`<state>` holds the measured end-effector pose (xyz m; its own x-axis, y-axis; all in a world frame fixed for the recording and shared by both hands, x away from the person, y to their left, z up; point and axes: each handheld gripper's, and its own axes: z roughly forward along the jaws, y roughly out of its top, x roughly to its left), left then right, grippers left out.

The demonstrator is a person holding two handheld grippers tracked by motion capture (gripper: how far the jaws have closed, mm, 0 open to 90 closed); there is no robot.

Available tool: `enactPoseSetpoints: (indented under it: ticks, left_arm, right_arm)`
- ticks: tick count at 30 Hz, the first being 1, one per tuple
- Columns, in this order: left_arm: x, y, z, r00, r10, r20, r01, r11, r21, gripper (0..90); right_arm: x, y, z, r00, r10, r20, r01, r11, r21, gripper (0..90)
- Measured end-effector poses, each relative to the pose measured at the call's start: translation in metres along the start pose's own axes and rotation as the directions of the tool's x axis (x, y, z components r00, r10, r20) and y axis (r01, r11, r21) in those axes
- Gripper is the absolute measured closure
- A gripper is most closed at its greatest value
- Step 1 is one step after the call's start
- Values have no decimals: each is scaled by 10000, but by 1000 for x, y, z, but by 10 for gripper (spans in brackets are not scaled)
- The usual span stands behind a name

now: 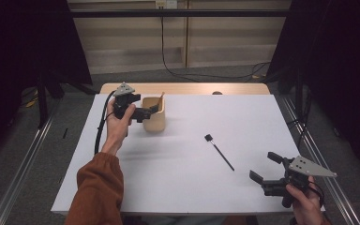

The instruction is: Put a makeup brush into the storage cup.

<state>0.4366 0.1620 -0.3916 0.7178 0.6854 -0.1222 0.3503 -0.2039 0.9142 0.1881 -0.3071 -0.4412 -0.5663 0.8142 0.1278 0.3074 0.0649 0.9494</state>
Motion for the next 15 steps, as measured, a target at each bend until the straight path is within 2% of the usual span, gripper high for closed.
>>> enactPoseSetpoints:
  ticks: [5, 12, 15]
  left_arm:
    - [-5, -3, -11, 9998, -147, -92, 144, 9993, -340, 36]
    - [-13, -17, -20, 9998, -168, -124, 161, 9984, -544, 27]
    - [-17, -23, -25, 9993, -100, -349, 76, 9978, -664, 24]
  right_arm:
    - [0, 0, 0, 10000, -2, 20, 2, 10000, 3, 0]
    - [0, 0, 1, 10000, -33, 8, 32, 10000, 20, 0]
    - [0, 0, 1, 10000, -25, 5, 25, 10000, 38, 0]
